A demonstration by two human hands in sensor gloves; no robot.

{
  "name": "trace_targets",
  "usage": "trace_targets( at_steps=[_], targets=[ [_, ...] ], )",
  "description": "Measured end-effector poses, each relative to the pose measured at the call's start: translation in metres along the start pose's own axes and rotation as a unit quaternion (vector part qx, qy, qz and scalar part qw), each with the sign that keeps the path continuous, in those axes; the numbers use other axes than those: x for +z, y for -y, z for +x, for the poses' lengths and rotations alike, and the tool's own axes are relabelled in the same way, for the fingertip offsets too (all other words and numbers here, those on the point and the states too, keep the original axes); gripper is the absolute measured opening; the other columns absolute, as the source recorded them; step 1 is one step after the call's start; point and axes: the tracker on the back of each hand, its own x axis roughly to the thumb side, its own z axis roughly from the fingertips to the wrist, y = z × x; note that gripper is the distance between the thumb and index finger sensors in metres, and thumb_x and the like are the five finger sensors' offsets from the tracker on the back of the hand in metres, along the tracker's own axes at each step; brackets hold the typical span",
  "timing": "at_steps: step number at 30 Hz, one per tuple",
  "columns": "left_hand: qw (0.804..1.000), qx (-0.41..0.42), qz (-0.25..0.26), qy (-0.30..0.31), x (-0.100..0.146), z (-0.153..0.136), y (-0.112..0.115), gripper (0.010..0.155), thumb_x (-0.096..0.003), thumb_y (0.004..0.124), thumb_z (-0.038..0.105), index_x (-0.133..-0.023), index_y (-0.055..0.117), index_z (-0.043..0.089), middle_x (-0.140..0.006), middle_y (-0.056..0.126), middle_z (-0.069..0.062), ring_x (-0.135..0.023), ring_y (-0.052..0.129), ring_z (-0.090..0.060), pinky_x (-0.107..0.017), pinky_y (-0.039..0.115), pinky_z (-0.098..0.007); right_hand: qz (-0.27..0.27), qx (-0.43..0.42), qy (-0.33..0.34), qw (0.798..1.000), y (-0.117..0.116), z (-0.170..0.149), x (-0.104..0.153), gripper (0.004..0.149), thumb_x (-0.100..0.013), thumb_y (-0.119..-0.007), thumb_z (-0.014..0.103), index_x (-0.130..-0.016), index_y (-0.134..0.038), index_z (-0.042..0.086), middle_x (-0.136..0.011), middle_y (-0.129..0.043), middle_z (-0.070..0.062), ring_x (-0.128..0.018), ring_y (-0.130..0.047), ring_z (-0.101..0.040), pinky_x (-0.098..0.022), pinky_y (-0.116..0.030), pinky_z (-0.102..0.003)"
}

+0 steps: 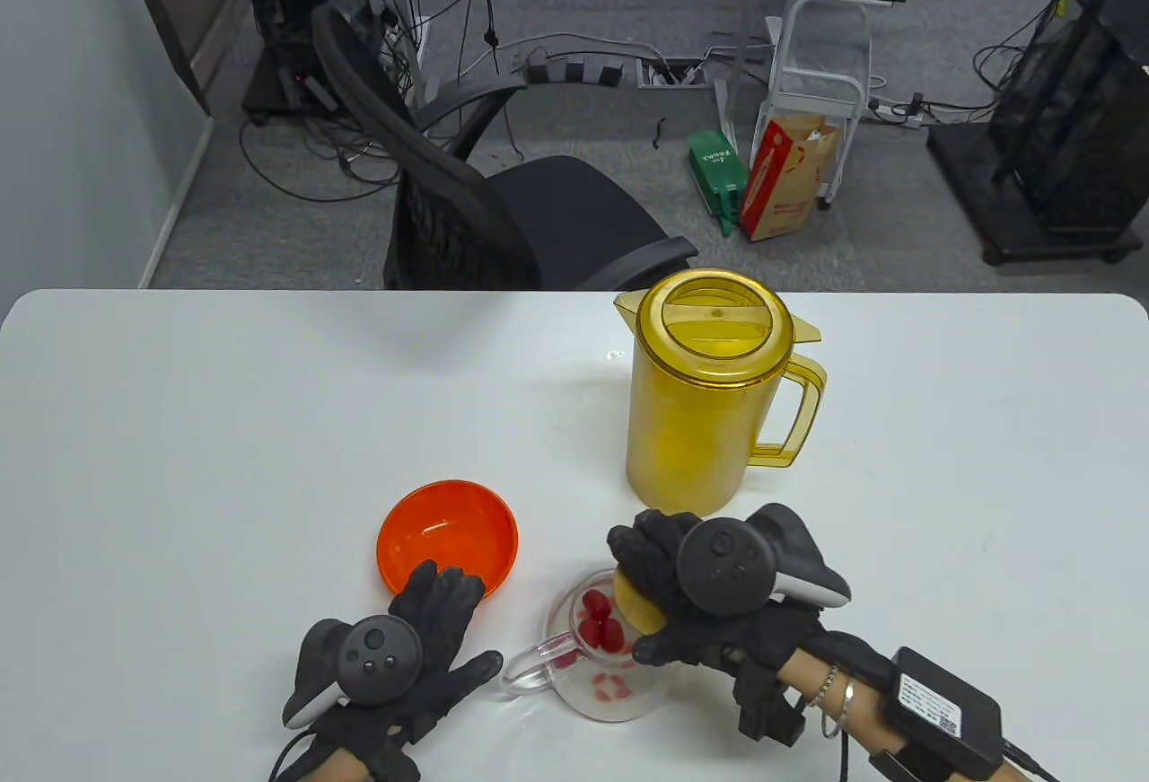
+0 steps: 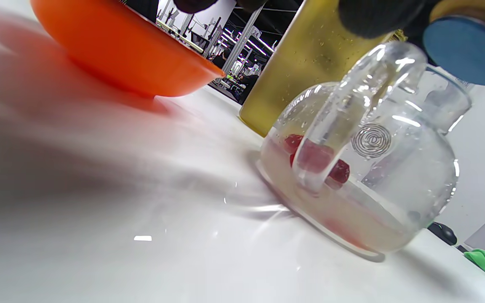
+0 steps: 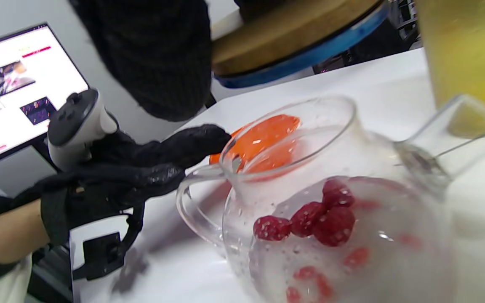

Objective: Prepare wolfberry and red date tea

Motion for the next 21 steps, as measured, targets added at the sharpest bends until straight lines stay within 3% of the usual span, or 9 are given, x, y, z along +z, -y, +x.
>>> trace_targets(
  at_steps=[5,12,21],
  targets=[
    [1.000,0.002,0.000,0.003,0.000,0.000,0.000,0.081,-0.0577,0.063,0.061,-0.114,0.033,0.011,-0.121,0.035,-0.025,-0.109,0.019,-0.049,-0.074,0.030,-0.063,0.033,0.002,0.005,0.999,-0.022,0.001,-0.021,0.098,-0.044,-0.095,0.038,-0.113,-0.035,0.002,-0.112,-0.030,-0.033,-0.093,-0.036,-0.059,-0.068,-0.039,-0.068],
    [1.000,0.000,-0.004,0.000,0.000,0.000,0.000,0.081,-0.0577,0.063,0.061,-0.114,0.033,0.011,-0.121,0.035,-0.025,-0.109,0.019,-0.049,-0.074,0.030,-0.063,0.058,0.008,0.014,0.998,-0.042,-0.003,-0.030,0.097,-0.045,-0.095,0.037,-0.113,-0.035,0.001,-0.112,-0.030,-0.034,-0.093,-0.036,-0.059,-0.067,-0.039,-0.068],
    [1.000,-0.002,-0.007,0.000,0.000,0.000,0.000,0.081,-0.0576,0.063,0.061,-0.114,0.033,0.011,-0.121,0.035,-0.025,-0.109,0.019,-0.049,-0.074,0.030,-0.063,0.071,-0.014,0.015,0.997,-0.046,-0.009,-0.029,0.096,-0.047,-0.091,0.040,-0.114,-0.032,0.003,-0.113,-0.026,-0.032,-0.095,-0.032,-0.059,-0.069,-0.036,-0.068]
  ],
)
